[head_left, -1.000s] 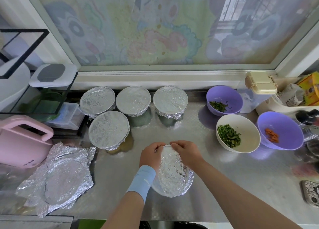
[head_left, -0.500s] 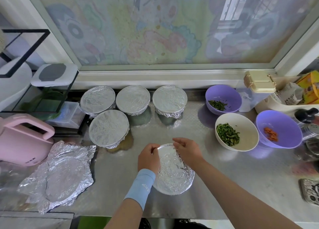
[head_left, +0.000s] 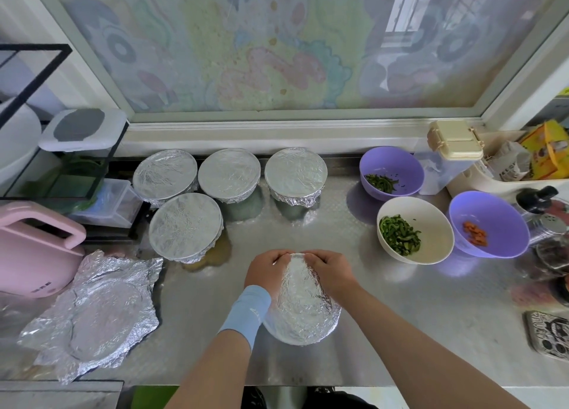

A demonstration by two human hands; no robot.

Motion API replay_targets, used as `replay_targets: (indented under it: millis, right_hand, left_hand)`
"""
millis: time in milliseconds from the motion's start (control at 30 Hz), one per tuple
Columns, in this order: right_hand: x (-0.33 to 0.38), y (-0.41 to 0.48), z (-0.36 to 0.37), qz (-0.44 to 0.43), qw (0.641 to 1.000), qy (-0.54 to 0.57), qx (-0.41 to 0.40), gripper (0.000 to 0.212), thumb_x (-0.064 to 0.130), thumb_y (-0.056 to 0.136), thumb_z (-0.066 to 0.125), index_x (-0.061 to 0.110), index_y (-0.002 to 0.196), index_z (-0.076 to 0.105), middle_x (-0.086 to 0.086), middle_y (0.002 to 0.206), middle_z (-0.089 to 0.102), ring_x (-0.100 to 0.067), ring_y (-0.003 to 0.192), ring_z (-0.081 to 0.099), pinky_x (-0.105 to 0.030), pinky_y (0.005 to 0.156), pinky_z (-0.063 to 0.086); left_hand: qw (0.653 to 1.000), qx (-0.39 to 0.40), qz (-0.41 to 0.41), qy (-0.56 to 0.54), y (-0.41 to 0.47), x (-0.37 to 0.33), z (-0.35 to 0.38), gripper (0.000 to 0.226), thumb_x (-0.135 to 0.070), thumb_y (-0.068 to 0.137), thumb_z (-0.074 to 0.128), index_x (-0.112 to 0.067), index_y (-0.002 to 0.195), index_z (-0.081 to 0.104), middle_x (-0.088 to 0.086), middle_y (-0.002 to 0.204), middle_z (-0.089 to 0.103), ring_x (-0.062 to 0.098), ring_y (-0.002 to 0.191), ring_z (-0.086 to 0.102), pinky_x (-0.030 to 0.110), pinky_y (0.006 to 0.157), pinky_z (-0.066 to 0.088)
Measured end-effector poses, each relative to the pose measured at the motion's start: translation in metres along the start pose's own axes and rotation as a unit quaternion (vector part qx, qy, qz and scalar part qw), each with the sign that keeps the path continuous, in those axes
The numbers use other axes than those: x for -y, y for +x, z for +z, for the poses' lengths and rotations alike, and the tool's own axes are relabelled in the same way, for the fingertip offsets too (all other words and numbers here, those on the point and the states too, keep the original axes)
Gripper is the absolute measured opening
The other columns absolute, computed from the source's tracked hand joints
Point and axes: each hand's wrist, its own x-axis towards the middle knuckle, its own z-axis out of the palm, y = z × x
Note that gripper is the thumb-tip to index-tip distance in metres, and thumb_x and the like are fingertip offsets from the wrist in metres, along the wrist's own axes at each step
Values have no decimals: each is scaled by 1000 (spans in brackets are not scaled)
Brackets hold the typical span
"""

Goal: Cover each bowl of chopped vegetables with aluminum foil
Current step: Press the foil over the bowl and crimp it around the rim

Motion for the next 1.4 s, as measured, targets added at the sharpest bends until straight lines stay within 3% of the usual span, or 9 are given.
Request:
replay_targets:
  millis: [133, 300, 400, 500, 600, 833, 1033, 1167, 1400]
  right_hand:
    - [5, -2, -4, -12, 996, -90, 3, 22, 34, 94, 59, 34, 112, 72, 18, 99, 70, -6, 94, 64, -22, 86, 49]
    - [3, -21, -4, -85, 969, -211, -100, 29, 31, 97, 54, 33, 124, 63, 17, 123, 61, -10, 108, 60, -28, 92, 47]
    - [-2, -25, 0, -87, 967, -207, -119, 27, 31, 99, 48, 32, 119, 66, 14, 116, 66, -12, 104, 61, -28, 88, 48]
    - [-8, -25, 1, -62, 977, -175, -106, 25, 34, 99, 46, 37, 112, 67, 17, 100, 70, -7, 92, 62, -26, 79, 49]
    - [-7, -22, 0, -47, 983, -151, -97, 24, 34, 98, 47, 37, 104, 70, 16, 84, 69, -4, 80, 61, -27, 72, 51]
    - [-7, -10, -4, -18, 989, -135, -56, 26, 33, 98, 46, 29, 93, 71, 8, 78, 69, -14, 79, 62, -34, 75, 53]
    - [-1, -11, -9, -80, 979, -175, -59, 27, 34, 95, 58, 34, 121, 64, 18, 117, 63, -5, 101, 59, -26, 93, 47]
    - [-7, -25, -5, -94, 965, -212, -121, 17, 38, 94, 57, 35, 107, 68, 17, 96, 69, -7, 87, 62, -26, 79, 49]
    - [-12, -23, -6, -79, 980, -155, -98, 18, 39, 95, 56, 37, 100, 73, 19, 81, 71, -3, 79, 63, -23, 73, 50]
  left_hand:
    - [999, -49, -7, 18, -9, 3, 6, 20, -26, 95, 53, -30, 97, 72, -12, 98, 70, 12, 92, 62, 26, 85, 47]
    - [991, -103, -15, 84, -17, 4, 10, 25, -21, 95, 46, -28, 101, 69, -14, 98, 66, 10, 89, 58, 22, 80, 42]
    - [995, -42, 55, 78, -13, 2, 8, 43, -4, 93, 42, -30, 111, 71, -18, 109, 65, 3, 100, 57, 10, 87, 40]
    - [995, 1, 67, 69, -15, 1, 8, 49, -2, 92, 39, -36, 108, 71, -24, 106, 65, -7, 90, 58, -3, 73, 36]
    - [997, -7, 48, 60, -13, 0, 9, 38, -13, 92, 45, -38, 100, 72, -27, 92, 67, -10, 76, 58, 3, 63, 41]
    - [995, -26, 21, 93, -7, -2, 14, 24, -27, 93, 49, -33, 93, 72, -18, 90, 70, 7, 85, 63, 24, 77, 50]
    - [993, -56, 14, 99, -15, 7, 13, 25, -22, 95, 46, -28, 99, 71, -12, 95, 69, 7, 85, 61, 19, 73, 45]
    - [996, -22, 65, 53, -16, 5, 11, 36, -9, 94, 45, -31, 105, 71, -21, 101, 68, -3, 94, 60, 2, 79, 40]
    - [998, -24, 42, 30, -16, 4, 16, 28, -19, 91, 51, -35, 91, 74, -20, 85, 71, 3, 81, 64, 22, 76, 52]
